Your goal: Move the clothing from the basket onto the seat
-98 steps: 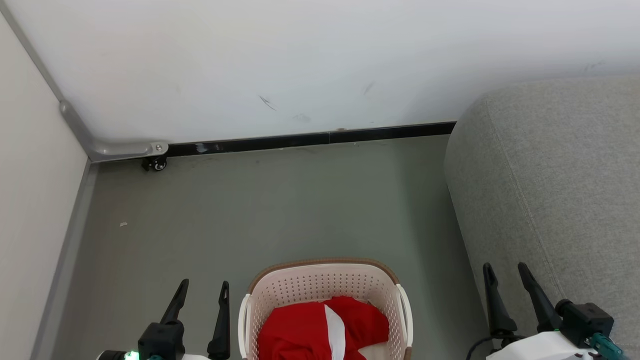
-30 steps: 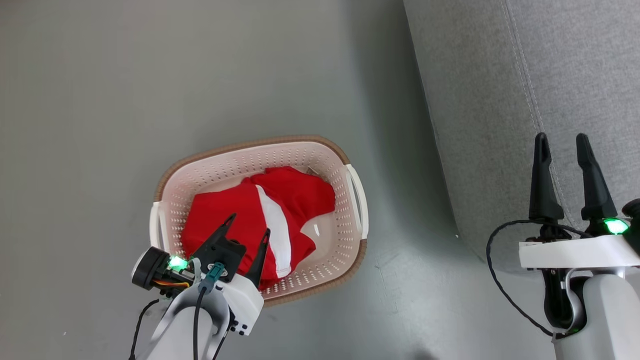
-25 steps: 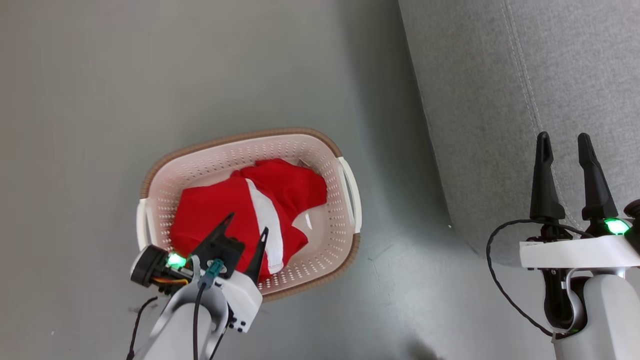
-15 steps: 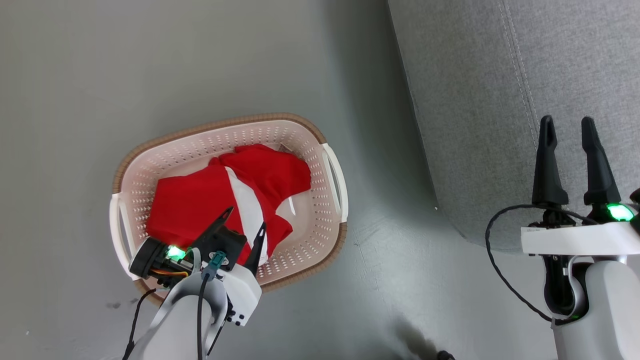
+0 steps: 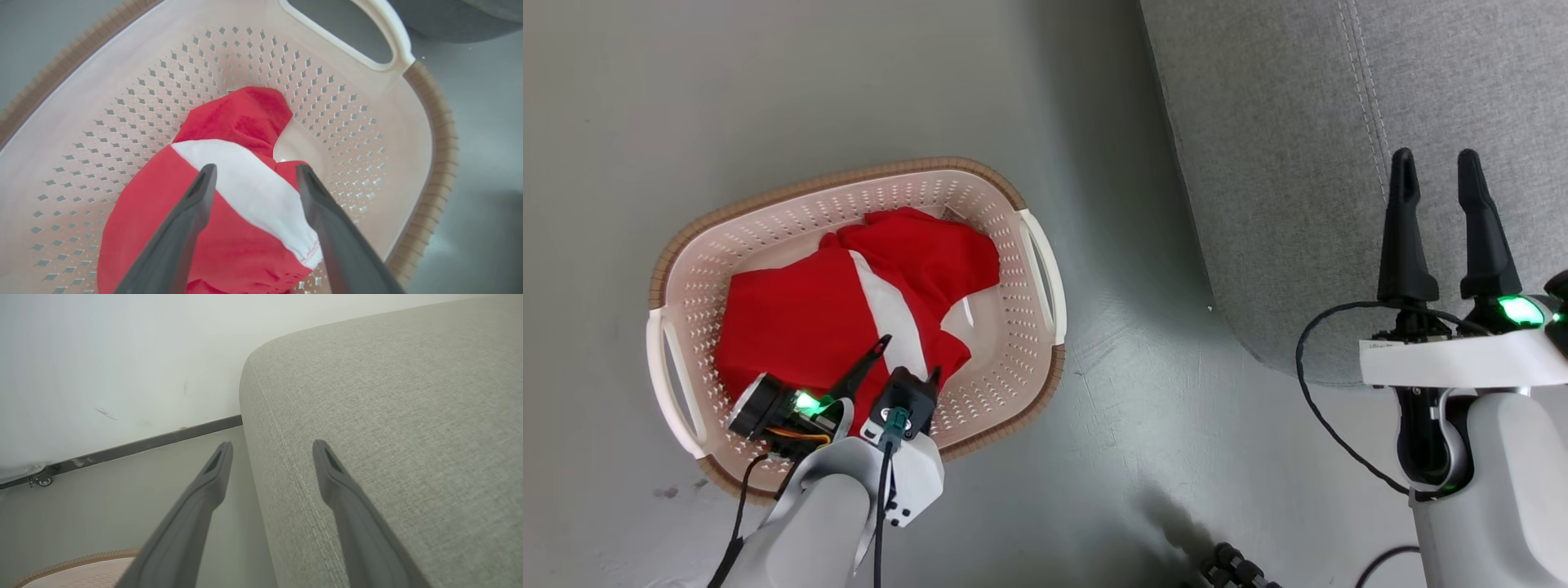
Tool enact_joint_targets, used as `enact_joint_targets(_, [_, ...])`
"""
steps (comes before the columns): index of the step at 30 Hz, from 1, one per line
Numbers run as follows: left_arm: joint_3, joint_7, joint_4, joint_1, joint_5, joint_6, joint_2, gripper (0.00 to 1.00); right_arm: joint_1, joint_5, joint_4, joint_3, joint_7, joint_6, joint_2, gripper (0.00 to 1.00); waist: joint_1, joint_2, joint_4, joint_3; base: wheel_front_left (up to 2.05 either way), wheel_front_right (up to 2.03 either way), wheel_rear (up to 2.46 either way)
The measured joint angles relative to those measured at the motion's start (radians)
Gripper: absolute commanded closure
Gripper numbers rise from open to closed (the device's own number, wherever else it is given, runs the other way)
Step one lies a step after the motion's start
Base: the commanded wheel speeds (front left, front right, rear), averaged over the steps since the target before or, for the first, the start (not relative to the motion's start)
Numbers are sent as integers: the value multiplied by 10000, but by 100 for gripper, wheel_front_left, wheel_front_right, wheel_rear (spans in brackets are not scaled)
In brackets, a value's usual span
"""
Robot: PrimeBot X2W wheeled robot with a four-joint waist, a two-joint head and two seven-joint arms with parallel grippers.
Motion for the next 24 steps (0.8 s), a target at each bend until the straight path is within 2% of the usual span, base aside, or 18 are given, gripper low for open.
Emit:
enact_joint_targets(17, [46, 882, 1287, -707, 583, 1684, 291, 0, -229, 268, 224, 219, -13, 0, 2, 0, -1, 0, -459, 473, 0, 0, 0])
enact_joint_targets(24, [280, 1126, 1605, -774, 485, 2021, 259, 0, -380, 393, 313, 259, -13, 0, 2, 0, -1, 0, -529, 492, 0, 0, 0])
